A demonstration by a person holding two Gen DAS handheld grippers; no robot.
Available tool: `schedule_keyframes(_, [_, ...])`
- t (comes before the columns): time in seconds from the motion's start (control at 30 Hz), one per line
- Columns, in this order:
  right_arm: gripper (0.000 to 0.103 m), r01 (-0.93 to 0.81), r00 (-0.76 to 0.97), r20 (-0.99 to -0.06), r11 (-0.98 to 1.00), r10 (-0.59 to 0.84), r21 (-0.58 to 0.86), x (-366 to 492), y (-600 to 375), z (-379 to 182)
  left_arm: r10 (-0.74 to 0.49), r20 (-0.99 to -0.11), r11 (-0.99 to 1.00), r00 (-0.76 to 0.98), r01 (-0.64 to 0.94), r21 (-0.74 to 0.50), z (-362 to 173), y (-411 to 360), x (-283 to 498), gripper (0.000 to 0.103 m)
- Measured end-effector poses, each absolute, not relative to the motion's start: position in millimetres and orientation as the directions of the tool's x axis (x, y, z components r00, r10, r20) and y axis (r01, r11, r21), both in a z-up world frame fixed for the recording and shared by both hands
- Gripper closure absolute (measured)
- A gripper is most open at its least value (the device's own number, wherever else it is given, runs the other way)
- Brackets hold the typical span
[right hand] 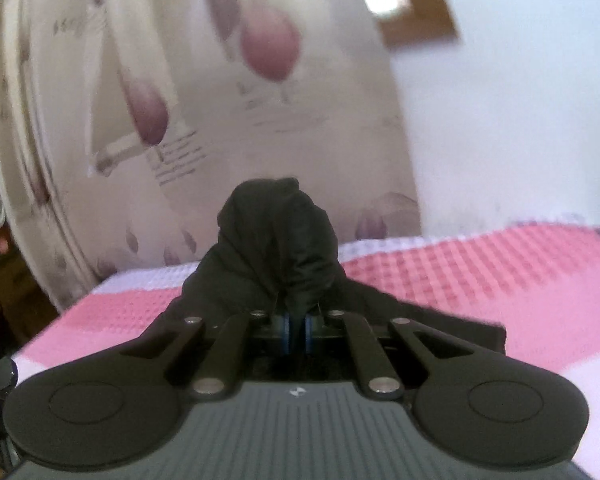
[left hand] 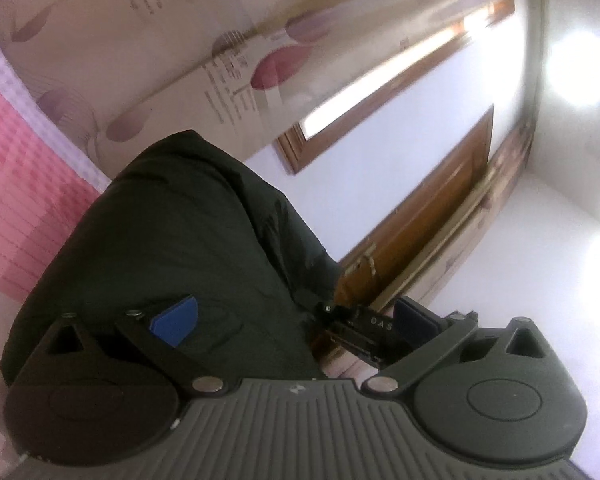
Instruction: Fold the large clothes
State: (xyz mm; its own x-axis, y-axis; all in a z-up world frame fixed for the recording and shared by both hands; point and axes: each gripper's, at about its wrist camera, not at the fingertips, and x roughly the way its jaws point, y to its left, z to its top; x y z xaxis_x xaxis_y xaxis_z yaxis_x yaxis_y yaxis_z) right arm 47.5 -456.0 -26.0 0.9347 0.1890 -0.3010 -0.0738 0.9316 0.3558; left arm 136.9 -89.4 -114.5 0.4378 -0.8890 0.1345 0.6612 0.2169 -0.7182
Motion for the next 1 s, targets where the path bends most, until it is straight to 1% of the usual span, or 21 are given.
schedule_keyframes(0.1, [0.097, -0.048, 0.944, -0.284, 0.92, 0.169, 0.39, 36.4, -463.5, -44.9, -0.898, 0.104, 0.234, 0.427, 0.663, -0.711, -106.3, -90.2, 135.7, 0.0])
schedule_keyframes(0.17, [0.097, -0.021, 0.947, -0.286, 0.917, 0.146, 0.399, 32.4, -467.2, -55.5, -0.882, 0.092, 0.276, 0.463, 0.663, -0.696, -95.8, -87.3, 138.4, 0.0])
schedule_keyframes(0.27, [0.097, 0.017, 0.953, -0.282, 0.91, 0.11, 0.414, 25.5, -477.6, -63.0, -0.855, 0.093, 0.296, 0.51, 0.628, -0.72, -85.2, -73.9, 150.2, 0.0])
schedule_keyframes(0.3, [0.097, 0.025, 0.954, -0.28, 0.909, 0.102, 0.417, 23.7, -481.4, -62.5, -0.845, 0.077, 0.324, 0.529, 0.621, -0.714, -82.4, -71.2, 153.9, 0.0])
schedule_keyframes(0.4, [0.097, 0.026, 0.96, -0.268, 0.922, 0.085, 0.386, 21.0, -486.5, -51.7, -0.825, -0.019, 0.415, 0.565, 0.582, -0.699, -75.0, -74.4, 175.9, 0.0])
schedule_keyframes(0.53, [0.097, 0.024, 0.961, -0.269, 0.952, 0.062, 0.304, 18.9, -486.7, -37.2, -0.835, -0.173, 0.473, 0.522, 0.521, -0.71, -78.8, -96.1, 208.2, 0.0])
schedule_keyframes(0.63, [0.097, 0.057, 0.955, -0.295, 0.963, 0.024, 0.265, 15.8, -492.4, -43.2, -0.85, -0.233, 0.479, 0.472, 0.511, -0.713, -88.1, -112.0, 221.3, 0.0])
schedule_keyframes(0.77, [0.097, 0.09, 0.95, -0.313, 0.953, 0.006, 0.29, 15.3, -504.4, -58.5, -0.878, -0.26, 0.455, 0.402, 0.53, -0.715, -100.8, -129.0, 227.1, 0.0])
schedule_keyframes(0.87, [0.096, 0.114, 0.939, -0.344, 0.946, -0.003, 0.304, 22.3, -511.8, -75.9, -0.903, -0.266, 0.419, 0.338, 0.549, -0.723, -110.9, -141.3, 230.8, 0.0])
schedule_keyframes(0.93, [0.096, 0.118, 0.932, -0.362, 0.945, 0.0, 0.305, 29.6, -517.2, -88.4, -0.922, -0.254, 0.378, 0.291, 0.545, -0.748, -117.6, -145.8, 233.6, 0.0])
schedule_keyframes(1.0, [0.095, 0.112, 0.927, -0.374, 0.937, 0.022, 0.332, 36.8, -523.3, -98.0, -0.921, -0.249, 0.381, 0.298, 0.569, -0.728, -120.0, -148.3, 227.7, 0.0])
